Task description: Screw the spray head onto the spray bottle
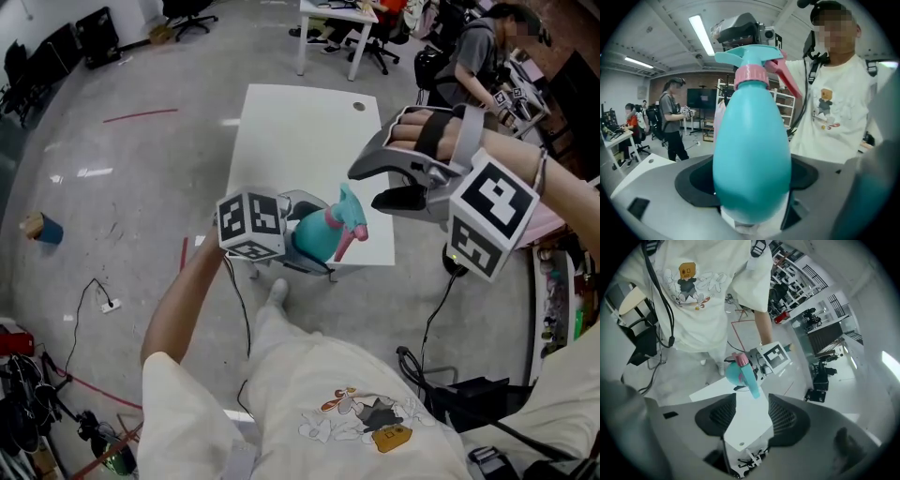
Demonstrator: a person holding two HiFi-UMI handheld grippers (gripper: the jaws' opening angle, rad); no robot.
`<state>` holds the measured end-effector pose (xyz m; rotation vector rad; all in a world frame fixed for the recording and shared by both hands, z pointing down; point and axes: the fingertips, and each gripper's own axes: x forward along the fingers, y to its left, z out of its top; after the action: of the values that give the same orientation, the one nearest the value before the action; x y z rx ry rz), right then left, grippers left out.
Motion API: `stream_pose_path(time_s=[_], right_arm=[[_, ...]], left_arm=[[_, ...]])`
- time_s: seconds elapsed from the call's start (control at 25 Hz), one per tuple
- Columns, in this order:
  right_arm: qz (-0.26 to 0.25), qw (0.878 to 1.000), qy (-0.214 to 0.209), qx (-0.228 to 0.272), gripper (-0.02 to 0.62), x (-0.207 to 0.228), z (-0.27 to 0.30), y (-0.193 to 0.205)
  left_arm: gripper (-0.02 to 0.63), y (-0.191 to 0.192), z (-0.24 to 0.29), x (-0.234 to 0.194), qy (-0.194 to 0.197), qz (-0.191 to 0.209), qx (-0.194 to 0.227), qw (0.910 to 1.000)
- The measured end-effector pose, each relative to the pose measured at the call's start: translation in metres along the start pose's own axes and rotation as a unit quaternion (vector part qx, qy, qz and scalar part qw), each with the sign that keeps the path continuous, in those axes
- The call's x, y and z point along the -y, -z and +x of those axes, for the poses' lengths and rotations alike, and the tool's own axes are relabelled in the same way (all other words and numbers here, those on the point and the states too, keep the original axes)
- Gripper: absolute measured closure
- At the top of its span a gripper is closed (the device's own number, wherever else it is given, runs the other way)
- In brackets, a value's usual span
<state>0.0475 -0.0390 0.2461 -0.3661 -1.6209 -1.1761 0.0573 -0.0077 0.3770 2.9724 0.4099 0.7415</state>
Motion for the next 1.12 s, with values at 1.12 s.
stream_pose_path(time_s=[1.12], right_arm=[[0.086, 0.987, -0.134, 0.034, 0.465, -0.035, 0.028, -0.027]], left_arm=[[0.186, -0.012, 0.013, -0.005, -0.031, 0.008, -0.026, 0.9992]])
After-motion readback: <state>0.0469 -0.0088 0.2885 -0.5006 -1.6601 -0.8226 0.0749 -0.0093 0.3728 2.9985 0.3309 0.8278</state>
